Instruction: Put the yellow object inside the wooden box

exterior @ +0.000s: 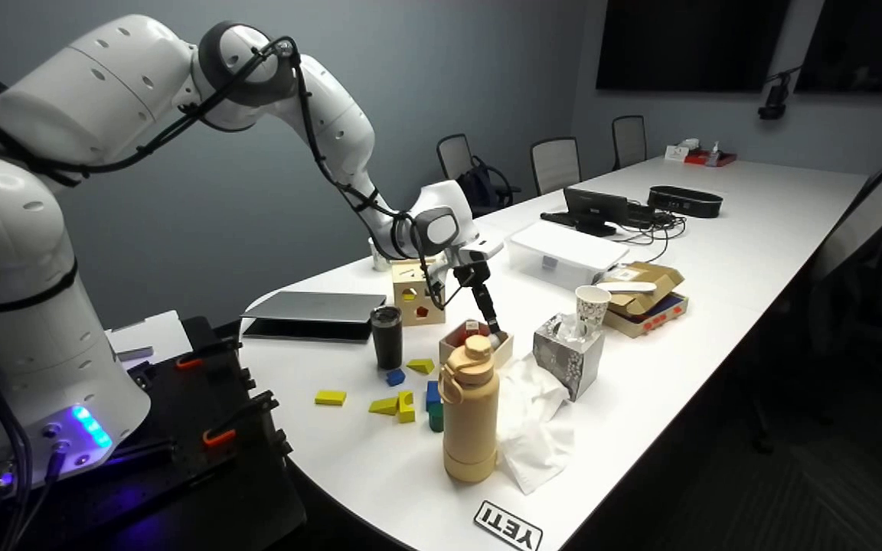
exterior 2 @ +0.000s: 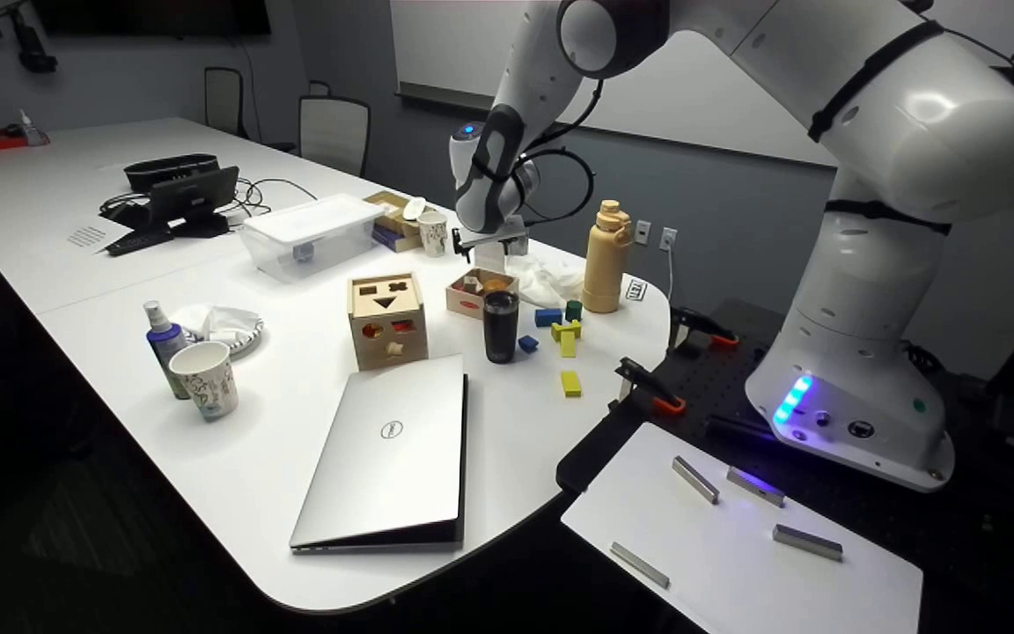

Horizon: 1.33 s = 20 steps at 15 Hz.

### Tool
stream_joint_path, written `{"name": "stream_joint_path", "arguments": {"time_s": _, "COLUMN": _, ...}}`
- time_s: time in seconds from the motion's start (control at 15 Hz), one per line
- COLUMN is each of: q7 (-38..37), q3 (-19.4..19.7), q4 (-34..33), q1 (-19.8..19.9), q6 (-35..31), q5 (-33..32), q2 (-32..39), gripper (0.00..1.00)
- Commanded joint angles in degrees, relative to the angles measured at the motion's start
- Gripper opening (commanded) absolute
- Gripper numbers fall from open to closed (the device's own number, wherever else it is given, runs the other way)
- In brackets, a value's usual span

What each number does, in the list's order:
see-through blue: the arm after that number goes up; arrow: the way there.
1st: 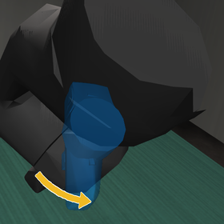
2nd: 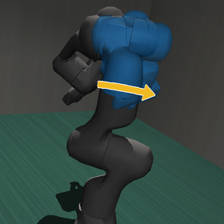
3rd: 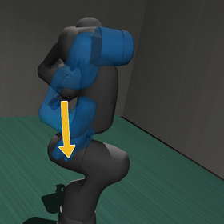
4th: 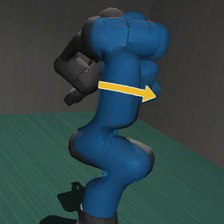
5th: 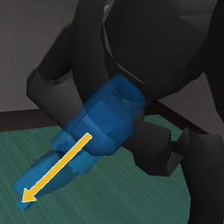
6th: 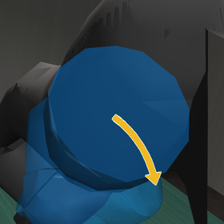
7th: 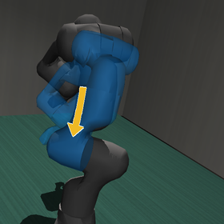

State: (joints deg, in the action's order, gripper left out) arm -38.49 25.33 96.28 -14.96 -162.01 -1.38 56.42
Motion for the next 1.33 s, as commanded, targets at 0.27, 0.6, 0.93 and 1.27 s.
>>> {"name": "stream_joint_path", "arguments": {"time_s": 0.27, "q7": 1.18, "q3": -5.01, "q4": 6.36, "q1": 0.24, "q6": 9.91, "q5": 1.24, "q2": -14.94, "gripper": 1.00}}
{"name": "stream_joint_path", "arguments": {"time_s": 0.6, "q7": 2.96, "q3": -11.68, "q4": 9.67, "q1": 2.47, "q6": 24.95, "q5": 0.97, "q2": -27.77, "gripper": 1.00}}
{"name": "stream_joint_path", "arguments": {"time_s": 0.93, "q7": 5.29, "q3": -18.31, "q4": 10.61, "q1": 5.60, "q6": 39.46, "q5": 1.53, "q2": -36.58, "gripper": 1.00}}
{"name": "stream_joint_path", "arguments": {"time_s": 1.27, "q7": 7.98, "q3": -21.80, "q4": 12.29, "q1": 8.07, "q6": 42.04, "q5": 3.11, "q2": -40.05, "gripper": 1.00}}
